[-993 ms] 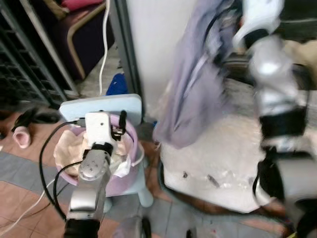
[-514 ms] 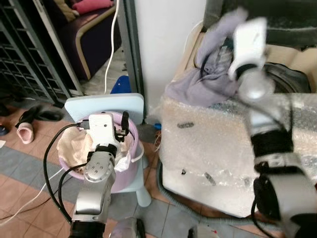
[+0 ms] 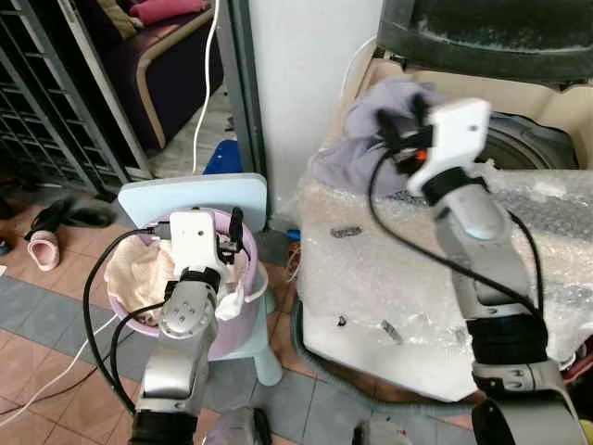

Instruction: Clothes washing

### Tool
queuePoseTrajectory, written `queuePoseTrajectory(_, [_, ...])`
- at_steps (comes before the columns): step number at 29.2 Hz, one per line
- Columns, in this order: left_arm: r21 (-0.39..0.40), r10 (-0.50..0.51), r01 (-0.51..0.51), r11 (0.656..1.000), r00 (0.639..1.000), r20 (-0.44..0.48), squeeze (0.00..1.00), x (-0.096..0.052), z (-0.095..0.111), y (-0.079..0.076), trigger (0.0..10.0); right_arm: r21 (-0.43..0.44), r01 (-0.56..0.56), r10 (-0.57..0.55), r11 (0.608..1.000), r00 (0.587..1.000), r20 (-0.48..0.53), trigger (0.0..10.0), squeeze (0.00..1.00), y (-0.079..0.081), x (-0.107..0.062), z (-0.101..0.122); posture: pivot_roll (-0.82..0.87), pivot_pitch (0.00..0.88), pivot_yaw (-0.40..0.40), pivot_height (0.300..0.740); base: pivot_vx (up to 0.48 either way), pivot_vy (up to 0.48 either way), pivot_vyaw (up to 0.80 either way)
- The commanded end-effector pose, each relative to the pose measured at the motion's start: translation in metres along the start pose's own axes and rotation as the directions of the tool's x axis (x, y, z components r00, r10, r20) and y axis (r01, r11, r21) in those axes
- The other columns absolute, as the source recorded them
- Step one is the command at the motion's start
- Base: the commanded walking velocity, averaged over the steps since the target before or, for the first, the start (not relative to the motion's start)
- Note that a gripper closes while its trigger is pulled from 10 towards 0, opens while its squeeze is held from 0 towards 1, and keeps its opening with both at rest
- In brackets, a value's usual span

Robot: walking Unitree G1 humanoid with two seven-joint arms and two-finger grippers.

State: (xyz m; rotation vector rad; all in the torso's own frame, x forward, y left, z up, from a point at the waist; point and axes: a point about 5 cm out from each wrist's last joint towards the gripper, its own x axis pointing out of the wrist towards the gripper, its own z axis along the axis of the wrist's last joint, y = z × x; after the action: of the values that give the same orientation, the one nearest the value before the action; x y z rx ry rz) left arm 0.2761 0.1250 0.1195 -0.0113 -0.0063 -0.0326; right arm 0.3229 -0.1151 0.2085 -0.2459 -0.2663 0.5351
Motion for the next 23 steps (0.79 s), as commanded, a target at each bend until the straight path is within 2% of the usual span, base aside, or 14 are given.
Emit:
queuePoseTrajectory(1, [0.013, -0.004, 0.004, 1.0, 1.0, -0.006, 0.0, 0.001, 0.0, -0.001, 10.0, 0.002, -0.051, 0.051, 0.999, 0.993, -0.109, 10.0, 1.0, 0.01, -0.002, -0.018, -0.06, 0.03, 0.073, 0.74, 0.0, 0.0, 0.0])
queuePoseTrajectory(3, [0.013, 0.0, 0.0, 1.0, 1.0, -0.007, 0.0, 0.001, 0.0, 0.0, 10.0, 0.008, -0.037, 0.038, 0.999, 0.983, -0.181, 10.0, 1.0, 0.009, -0.005, -0.029, -0.06, 0.03, 0.069, 0.74, 0.0, 0.0, 0.0])
queuePoseTrajectory(4, [0.011, 0.006, -0.006, 1.0, 1.0, -0.012, 0.0, 0.0, -0.001, 0.001, 10.0, -0.031, -0.023, 0.014, 0.999, 0.967, -0.253, 10.0, 1.0, 0.004, -0.008, -0.04, -0.06, 0.032, 0.066, 0.74, 0.0, 0.0, 0.0])
queuePoseTrajectory(5, [0.011, 0.007, -0.007, 1.0, 1.0, -0.013, 0.0, -0.001, -0.001, 0.001, 10.0, -0.041, -0.011, -0.001, 0.999, 0.96, -0.28, 10.0, 1.0, 0.001, -0.009, -0.044, -0.06, 0.033, 0.064, 0.74, 0.0, 0.0, 0.0])
queuePoseTrajectory(8, [0.009, 0.008, -0.008, 1.0, 1.0, -0.014, 0.0, -0.001, -0.001, 0.001, 10.0, -0.042, 0.021, -0.034, 0.999, 0.948, -0.315, 10.0, 1.0, -0.005, -0.011, -0.048, -0.06, 0.035, 0.063, 0.74, 0.0, 0.0, 0.0])
queuePoseTrajectory(10, [0.007, 0.008, -0.008, 1.0, 1.0, -0.017, 0.0, -0.001, -0.001, 0.001, 10.0, -0.026, 0.127, -0.128, 0.992, 0.932, -0.338, 10.0, 1.0, -0.019, -0.013, -0.051, -0.06, 0.035, 0.064, 0.74, 0.0, 0.0, 0.0])
queuePoseTrajectory(12, [-0.004, 0.021, -0.021, 1.0, 1.0, -0.02, 0.0, 0.001, -0.002, 0.002, 10.0, -0.027, 0.291, -0.284, 0.956, 0.904, -0.318, 10.0, 1.0, -0.042, -0.018, -0.047, -0.06, 0.038, 0.066, 0.74, 0.0, 0.0, 0.0])
queuePoseTrajectory(13, [-0.011, 0.029, -0.029, 1.0, 0.999, -0.022, 0.0, 0.001, -0.002, 0.001, 10.0, -0.037, 0.394, -0.387, 0.918, 0.874, -0.293, 10.0, 1.0, -0.057, -0.023, -0.043, -0.07, 0.039, 0.068, 0.74, 0.0, 0.0, 0.0])
queuePoseTrajectory(15, [-0.013, 0.031, -0.031, 0.999, 0.999, -0.023, 0.0, 0.002, -0.002, 0.001, 10.0, -0.039, 0.427, -0.419, 0.904, 0.862, -0.284, 10.0, 1.0, -0.061, -0.025, -0.041, -0.07, 0.039, 0.068, 0.74, 0.0, 0.0, 0.0])
queuePoseTrajectory(16, [-0.024, 0.044, -0.045, 0.999, 0.999, -0.028, 0.0, 0.002, -0.002, 0.002, 10.0, -0.018, 0.488, -0.477, 0.872, 0.843, -0.248, 10.0, 1.0, -0.069, -0.03, -0.036, -0.07, 0.041, 0.069, 0.74, 0.0, 0.0, 0.0])
queuePoseTrajectory(17, [-0.024, 0.044, -0.045, 0.999, 0.999, -0.028, 0.0, 0.002, -0.002, 0.002, 10.0, -0.018, 0.488, -0.477, 0.872, 0.843, -0.248, 10.0, 1.0, -0.069, -0.03, -0.036, -0.07, 0.041, 0.069, 0.74, 0.0, 0.0, 0.0])
queuePoseTrajectory(19, [-0.043, 0.076, -0.078, 0.996, 0.996, -0.039, 0.0, 0.003, -0.002, 0.005, 10.0, -0.001, 0.529, -0.517, 0.848, 0.828, -0.215, 10.0, 1.0, -0.069, -0.035, -0.03, -0.08, 0.045, 0.072, 0.74, 0.0, 0.0, 0.0])
queuePoseTrajectory(22, [-0.062, 0.117, -0.119, 0.991, 0.992, -0.04, 0.0, 0.003, -0.001, 0.008, 10.0, 0.014, 0.551, -0.537, 0.835, 0.819, -0.204, 10.0, 1.0, -0.06, -0.04, -0.026, -0.08, 0.053, 0.065, 0.74, 0.0, 0.0, 0.0])
queuePoseTrajectory(23, [-0.068, 0.122, -0.125, 0.99, 0.992, -0.042, 0.0, 0.002, -0.001, 0.008, 10.0, 0.03, 0.542, -0.526, 0.84, 0.826, -0.203, 10.0, 0.13, -0.054, -0.04, -0.024, -0.08, 0.055, 0.064, 0.74, 0.0, 0.0, 0.0])
